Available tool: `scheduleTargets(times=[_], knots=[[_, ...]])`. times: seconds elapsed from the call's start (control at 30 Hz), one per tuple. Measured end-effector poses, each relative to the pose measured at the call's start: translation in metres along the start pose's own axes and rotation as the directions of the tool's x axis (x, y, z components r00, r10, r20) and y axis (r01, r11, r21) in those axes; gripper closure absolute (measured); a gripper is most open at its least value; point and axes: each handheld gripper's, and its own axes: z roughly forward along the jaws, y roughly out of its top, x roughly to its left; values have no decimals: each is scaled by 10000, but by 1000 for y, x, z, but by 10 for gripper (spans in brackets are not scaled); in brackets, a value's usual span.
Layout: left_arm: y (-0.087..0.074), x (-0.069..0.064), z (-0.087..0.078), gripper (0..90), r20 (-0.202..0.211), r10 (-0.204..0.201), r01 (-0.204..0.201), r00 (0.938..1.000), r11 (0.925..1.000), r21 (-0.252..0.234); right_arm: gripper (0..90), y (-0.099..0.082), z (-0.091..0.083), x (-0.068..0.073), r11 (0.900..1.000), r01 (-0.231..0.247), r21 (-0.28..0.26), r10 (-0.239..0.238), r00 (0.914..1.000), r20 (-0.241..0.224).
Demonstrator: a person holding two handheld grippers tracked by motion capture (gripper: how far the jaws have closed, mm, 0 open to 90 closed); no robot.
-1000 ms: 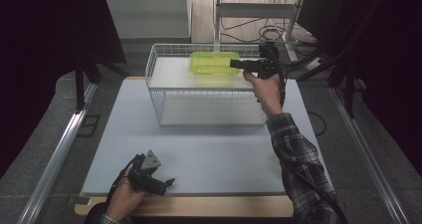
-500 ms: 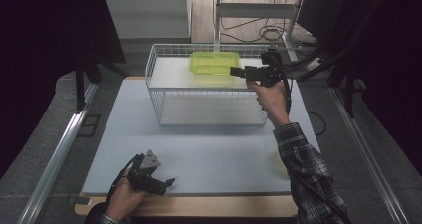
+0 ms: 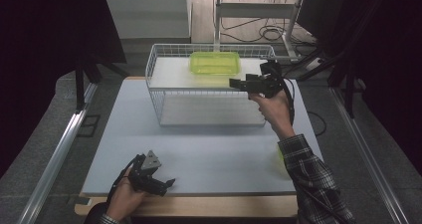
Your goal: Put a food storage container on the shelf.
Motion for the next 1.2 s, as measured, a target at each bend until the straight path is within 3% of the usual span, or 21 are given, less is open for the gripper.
scheduleTargets(times=[0.47,0.77,1.2], knots=[[0,-1,1,5,-12,68,-68,10000,10000,14,110,-29,-3,5,9964,671,523,-665,9977,-144],[0,-1,1,4,-82,153,-153,9998,9999,41,83,-52,-6,5,9863,1333,972,-1336,9910,-31],[0,-1,0,3,-142,160,-161,9998,9999,-38,85,-81,-16,8,9779,1787,1087,-1794,9838,-33]])
